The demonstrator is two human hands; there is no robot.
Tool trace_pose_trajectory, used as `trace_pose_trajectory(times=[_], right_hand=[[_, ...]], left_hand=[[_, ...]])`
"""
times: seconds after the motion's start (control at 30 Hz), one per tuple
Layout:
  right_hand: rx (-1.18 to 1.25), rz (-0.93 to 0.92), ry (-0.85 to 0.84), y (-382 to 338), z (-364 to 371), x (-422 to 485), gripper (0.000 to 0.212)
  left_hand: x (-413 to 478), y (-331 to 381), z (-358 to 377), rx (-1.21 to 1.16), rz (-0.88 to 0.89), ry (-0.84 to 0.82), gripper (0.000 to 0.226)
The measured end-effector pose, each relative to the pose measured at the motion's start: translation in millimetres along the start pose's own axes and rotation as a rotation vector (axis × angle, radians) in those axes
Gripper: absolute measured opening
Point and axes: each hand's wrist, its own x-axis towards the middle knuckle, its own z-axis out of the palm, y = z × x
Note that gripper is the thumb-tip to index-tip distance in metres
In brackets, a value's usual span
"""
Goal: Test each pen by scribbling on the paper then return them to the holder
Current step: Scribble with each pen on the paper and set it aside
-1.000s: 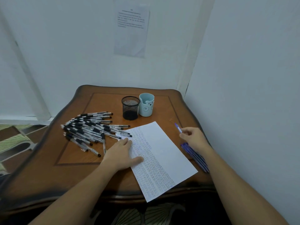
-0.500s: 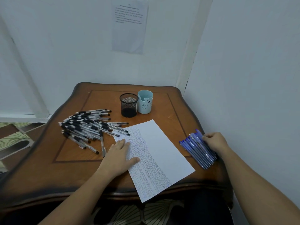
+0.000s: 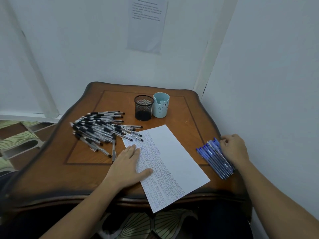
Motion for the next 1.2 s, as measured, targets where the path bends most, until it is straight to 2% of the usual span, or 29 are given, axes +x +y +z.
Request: trace_pose_trajectory(times=[0.07,0.17,0.27,0.4,0.5,0.6,0.67,0.8,0.97,1.07,1.13,1.2], right_hand=[[-0.047,-0.184,-0.01,-27.4,9.2,-2.8,0.025],[0.01,-0.384,-0.105,-78.3,36.1,-8.3,0.021],[0.162,-0.439,-0.257,-131.8,64.1,-17.4,0.021],[0.314,-0.347,-0.388,-189.3,96.5,-33.1,0.023],[0.298,-0.333,-0.384,-212.2,110.5,-37.6,0.024],[0.24,-0.361,-0.352,-218.7,116.0,-36.7,0.013],[0.283,-0.339,-0.355,-215.5,118.3,-34.8,0.01],[0.624,-0.168,-0.346,-204.0,100.8,-29.1,0.011],[1.117,0.112,-0.294,-191.0,60.1,-23.1,0.01],[1.434,0.188,-0.288,-183.9,40.9,-27.6,0.012],[1.512,0.216,-0.292,-179.0,35.3,-30.5,0.013],[1.455,0.204,-0.31,-174.5,35.8,-31.5,0.016]], left_hand=[[-0.8,-3.0,-1.2,0.0,0.008,0.005,0.136],[-1.7,-8.8,-1.6,0.001,0.028,0.019,0.123],[-2.4,-13.9,-0.9,-0.02,0.041,0.043,0.11],[-2.5,-14.9,1.5,-0.023,0.034,0.061,0.106],[-0.5,-18.9,4.5,-0.022,0.052,0.072,0.103],[0.5,-21.5,4.5,-0.016,0.061,0.074,0.095],[0.5,-21.3,3.9,-0.023,0.057,0.07,0.094],[0.8,-22.3,4.2,-0.041,0.051,0.052,0.103],[1.3,-24.4,5.8,-0.051,0.053,0.056,0.105],[0.9,-23.7,6.4,-0.071,0.058,0.078,0.103],[0.4,-22.0,5.0,-0.069,0.056,0.085,0.102],[0.4,-21.0,3.4,-0.062,0.06,0.089,0.101]])
